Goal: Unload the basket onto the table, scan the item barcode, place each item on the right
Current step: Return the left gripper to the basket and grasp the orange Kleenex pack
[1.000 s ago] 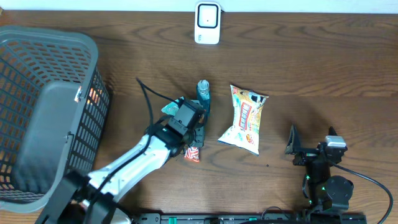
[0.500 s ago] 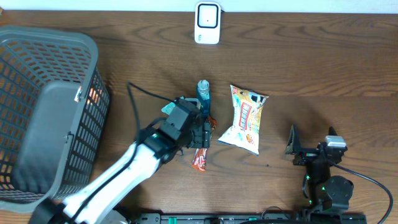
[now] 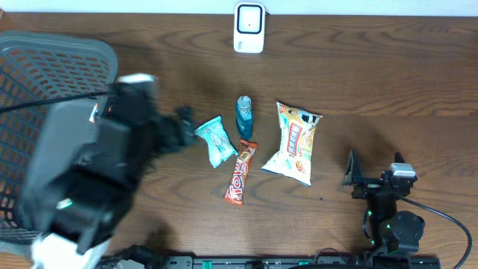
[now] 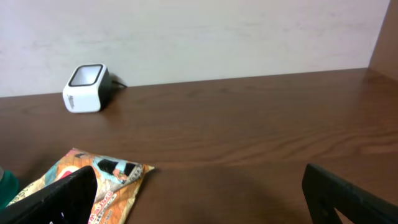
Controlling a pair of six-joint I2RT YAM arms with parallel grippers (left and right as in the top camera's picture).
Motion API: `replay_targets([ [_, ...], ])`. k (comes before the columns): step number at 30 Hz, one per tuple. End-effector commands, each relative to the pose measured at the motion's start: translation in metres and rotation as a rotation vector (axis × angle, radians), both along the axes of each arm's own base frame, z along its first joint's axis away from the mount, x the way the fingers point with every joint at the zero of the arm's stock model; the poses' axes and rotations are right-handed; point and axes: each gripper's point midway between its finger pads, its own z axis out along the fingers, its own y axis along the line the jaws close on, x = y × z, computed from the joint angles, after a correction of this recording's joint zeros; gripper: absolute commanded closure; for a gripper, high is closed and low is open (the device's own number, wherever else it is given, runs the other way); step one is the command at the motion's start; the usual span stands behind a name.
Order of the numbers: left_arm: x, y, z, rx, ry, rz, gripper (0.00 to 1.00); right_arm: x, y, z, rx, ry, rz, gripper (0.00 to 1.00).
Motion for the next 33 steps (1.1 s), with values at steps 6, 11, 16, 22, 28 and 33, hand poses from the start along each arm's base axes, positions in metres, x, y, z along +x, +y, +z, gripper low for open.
replay_targets([
  [6,-0.013,0.154,0.06,0.05,-0.123,0.591,0.01,0.0,-0.001,-0.001,-0.006,0.001,-0.003,0.01],
  [11,-0.011,0.205,0.029,-0.059,-0.002,0.74,0.02,0.0,-0.001,-0.001,-0.006,0.001,-0.003,0.01],
  [16,0.014,0.227,-0.02,-0.16,0.166,0.703,0.02,0.0,-0.001,-0.001,-0.006,0.001,-0.003,0.01],
  [22,0.045,0.24,-0.088,-0.062,0.391,0.491,0.02,0.0,-0.001,-0.001,-0.006,0.001,-0.003,0.01],
  [28,0.059,0.245,-0.158,-0.01,0.577,0.309,0.02,0.0,-0.001,-0.001,-0.006,0.001,-0.003,0.01],
  [33,0.079,0.232,-0.189,-0.109,0.573,0.212,0.02,0.0,-0.001,-0.001,-0.006,0.001,-0.003,0.01],
])
